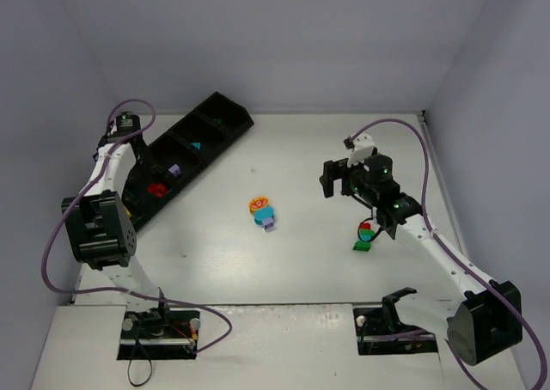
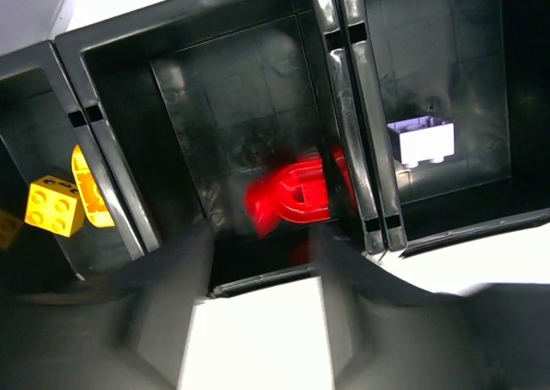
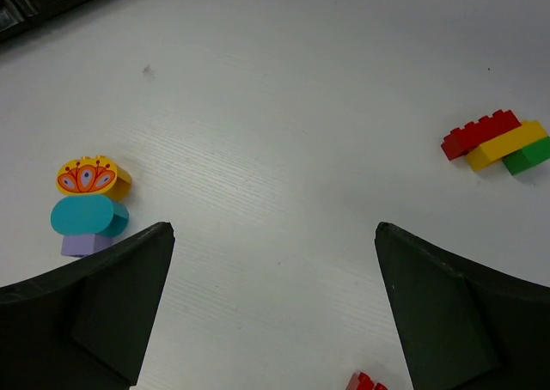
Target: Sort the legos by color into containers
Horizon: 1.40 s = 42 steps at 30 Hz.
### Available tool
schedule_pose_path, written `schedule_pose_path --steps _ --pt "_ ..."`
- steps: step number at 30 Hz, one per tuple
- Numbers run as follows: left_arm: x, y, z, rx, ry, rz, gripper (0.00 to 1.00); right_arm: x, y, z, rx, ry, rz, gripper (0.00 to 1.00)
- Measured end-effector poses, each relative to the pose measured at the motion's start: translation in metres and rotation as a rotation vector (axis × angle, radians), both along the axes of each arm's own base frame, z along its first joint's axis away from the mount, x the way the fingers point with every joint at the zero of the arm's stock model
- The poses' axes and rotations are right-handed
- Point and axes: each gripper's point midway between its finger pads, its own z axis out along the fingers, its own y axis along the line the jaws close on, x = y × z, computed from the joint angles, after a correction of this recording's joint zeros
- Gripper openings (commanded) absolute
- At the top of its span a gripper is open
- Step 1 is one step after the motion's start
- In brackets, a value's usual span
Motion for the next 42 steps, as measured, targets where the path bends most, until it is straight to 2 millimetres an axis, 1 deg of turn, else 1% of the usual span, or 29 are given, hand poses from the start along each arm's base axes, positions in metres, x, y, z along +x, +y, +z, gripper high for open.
schedule_pose_path --steps 4,8,10,11,12,13,14,15,16,17,18,19,20,22,23,25,27,31,35,38,40,42 --pt "0.003 0.0 0.004 0.001 -0.01 -0.001 0.63 0.003 -0.008 -0.008 0.031 0.046 -0.072 1.0" --pt "0.004 -0.001 0.011 -0.005 -0.032 -0.005 0.65 0.006 -0.017 -0.024 0.047 0.113 -0.144 1.0" --pt "0.004 -0.005 0.02 -0.016 -0.056 -0.015 0.65 0.008 -0.018 -0.031 0.048 0.147 -0.161 0.93" --pt "0.004 -0.008 0.026 -0.023 -0.072 -0.023 0.65 0.009 -0.018 -0.034 0.047 0.161 -0.163 0.89" --pt "0.004 -0.011 0.033 -0.03 -0.093 -0.034 0.65 0.01 -0.016 -0.037 0.05 0.176 -0.159 0.77" --pt "0.004 -0.016 0.043 -0.039 -0.122 -0.046 0.65 0.011 -0.013 -0.039 0.051 0.186 -0.152 0.67" --pt "0.003 -0.021 0.051 -0.049 -0.148 -0.062 0.65 0.011 -0.01 -0.041 0.061 0.2 -0.142 0.46" --pt "0.0 -0.03 0.062 -0.064 -0.178 -0.085 0.65 0.011 -0.006 -0.044 0.066 0.212 -0.131 0.38" --pt "-0.003 -0.039 0.071 -0.078 -0.205 -0.112 0.65 0.011 -0.002 -0.046 0.073 0.226 -0.12 0.34" --pt "-0.006 -0.052 0.08 -0.096 -0.232 -0.149 0.65 0.01 0.004 -0.048 0.075 0.238 -0.109 0.35" --pt "-0.01 -0.066 0.089 -0.113 -0.255 -0.193 0.65 0.008 0.01 -0.051 0.076 0.25 -0.092 0.39" --pt "-0.013 -0.082 0.096 -0.128 -0.276 -0.239 0.65 0.005 0.019 -0.055 0.071 0.262 -0.071 0.45" --pt "-0.017 -0.099 0.102 -0.142 -0.292 -0.291 0.65 0.0 0.031 -0.059 0.066 0.277 -0.04 0.58" --pt "-0.028 -0.136 0.108 -0.182 -0.308 -0.403 0.65 -0.012 0.057 -0.069 0.053 0.31 0.023 0.74" --pt "-0.035 -0.148 0.107 -0.201 -0.307 -0.443 0.65 -0.018 0.068 -0.074 0.047 0.326 0.05 0.88" --pt "-0.05 -0.171 0.101 -0.248 -0.291 -0.516 0.65 -0.028 0.09 -0.084 0.041 0.359 0.098 1.0" --pt "-0.064 -0.178 0.092 -0.278 -0.269 -0.541 0.65 -0.034 0.106 -0.093 0.034 0.383 0.123 1.0" --pt "-0.088 -0.175 0.075 -0.308 -0.222 -0.541 0.65 -0.037 0.136 -0.109 0.004 0.412 0.142 1.0" --pt "-0.103 -0.177 0.075 -0.324 -0.22 -0.552 0.65 -0.038 0.168 -0.119 -0.027 0.409 0.162 1.0" --pt "-0.112 -0.177 0.081 -0.329 -0.231 -0.559 0.65 -0.04 0.19 -0.129 -0.045 0.415 0.176 1.0" --pt "-0.116 -0.177 0.086 -0.332 -0.245 -0.564 0.65 -0.042 0.201 -0.139 -0.061 0.423 0.181 1.0" --pt "-0.119 -0.177 0.09 -0.334 -0.255 -0.568 0.65 -0.04 0.208 -0.147 -0.078 0.427 0.176 1.0"
